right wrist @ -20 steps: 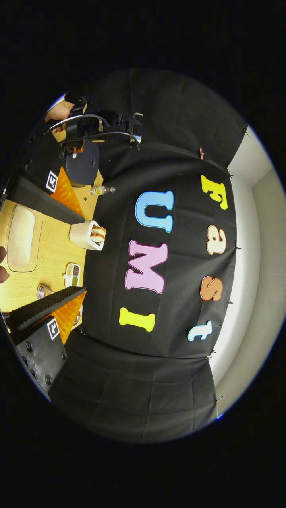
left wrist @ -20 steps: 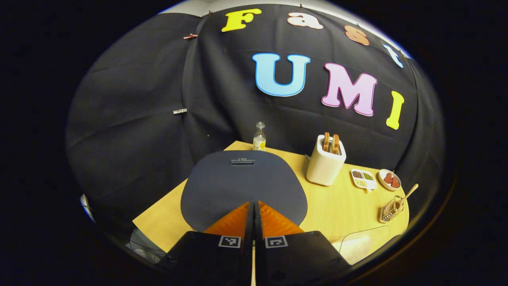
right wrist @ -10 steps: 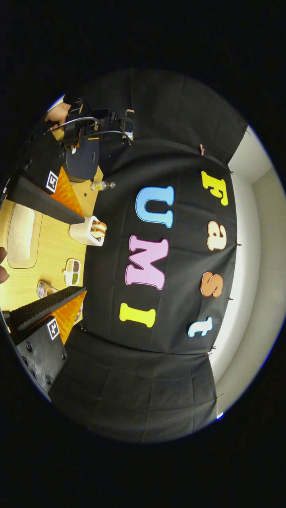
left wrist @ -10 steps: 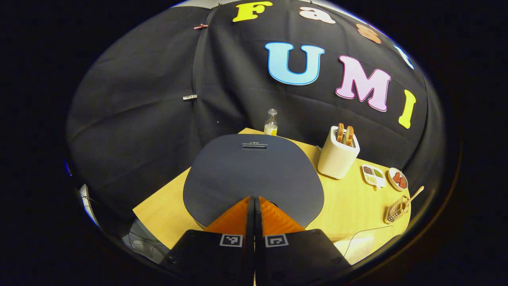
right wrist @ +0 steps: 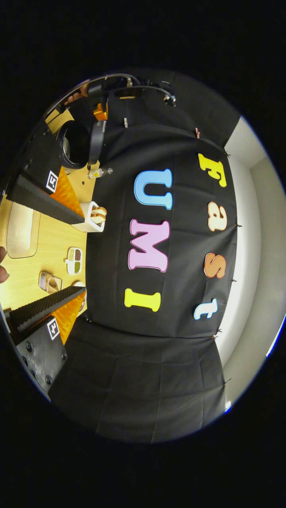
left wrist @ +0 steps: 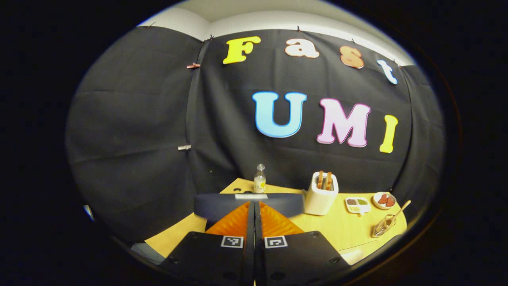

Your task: Close the left gripper, press the button to open the rice cooker; take a wooden spoon from the chopstick holder with the right hand, scoop a spoonful of rice and pour it into the rice cooker, then put the wooden spoon back into the chopstick holder.

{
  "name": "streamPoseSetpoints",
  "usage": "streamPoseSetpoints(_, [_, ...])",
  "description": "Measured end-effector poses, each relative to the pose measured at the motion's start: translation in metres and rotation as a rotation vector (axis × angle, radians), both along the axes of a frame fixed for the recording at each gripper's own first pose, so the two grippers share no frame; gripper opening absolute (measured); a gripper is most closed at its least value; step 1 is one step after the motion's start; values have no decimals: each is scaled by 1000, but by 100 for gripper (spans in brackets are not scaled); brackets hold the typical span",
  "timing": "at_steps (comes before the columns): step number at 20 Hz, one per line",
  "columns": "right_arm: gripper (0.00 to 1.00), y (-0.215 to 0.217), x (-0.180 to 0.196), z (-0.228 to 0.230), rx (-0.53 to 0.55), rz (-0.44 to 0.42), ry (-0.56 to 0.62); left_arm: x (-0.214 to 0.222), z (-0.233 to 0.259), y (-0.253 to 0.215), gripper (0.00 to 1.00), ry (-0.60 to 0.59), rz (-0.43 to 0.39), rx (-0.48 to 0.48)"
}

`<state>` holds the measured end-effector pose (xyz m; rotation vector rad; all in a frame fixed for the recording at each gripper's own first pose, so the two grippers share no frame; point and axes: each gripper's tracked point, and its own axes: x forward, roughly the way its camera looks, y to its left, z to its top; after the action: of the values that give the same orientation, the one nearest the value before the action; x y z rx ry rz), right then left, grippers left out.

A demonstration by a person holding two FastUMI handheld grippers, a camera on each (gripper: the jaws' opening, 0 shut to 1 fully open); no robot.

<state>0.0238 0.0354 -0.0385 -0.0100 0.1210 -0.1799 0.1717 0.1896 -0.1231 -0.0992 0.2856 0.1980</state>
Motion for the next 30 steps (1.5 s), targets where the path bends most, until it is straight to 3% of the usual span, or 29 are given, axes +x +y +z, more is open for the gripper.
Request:
streamPoseSetpoints(6, [98,-22,9,-15,20,16,18,-31,9,-26,5,-9,-27,-30])
streamPoseSetpoints(10, [98,-52,28,-28,58,46,24,-53,23,-35,5,-21,29,-9])
streamPoseSetpoints(19, [98,-143,87,-110,233,65,115,-102,28,-80,7,7,120,17])
streamPoseSetpoints(24, [99,-184,114,-169,340,18,187,-120,35,-117,10,22,81,72])
streamPoseSetpoints(27, [99,-206,132,-205,373,-19,231,-130,42,-133,22,27,59,95])
streamPoseSetpoints(30, [98,-222,153,-235,418,-55,258,-140,40,-138,28,51,60,101])
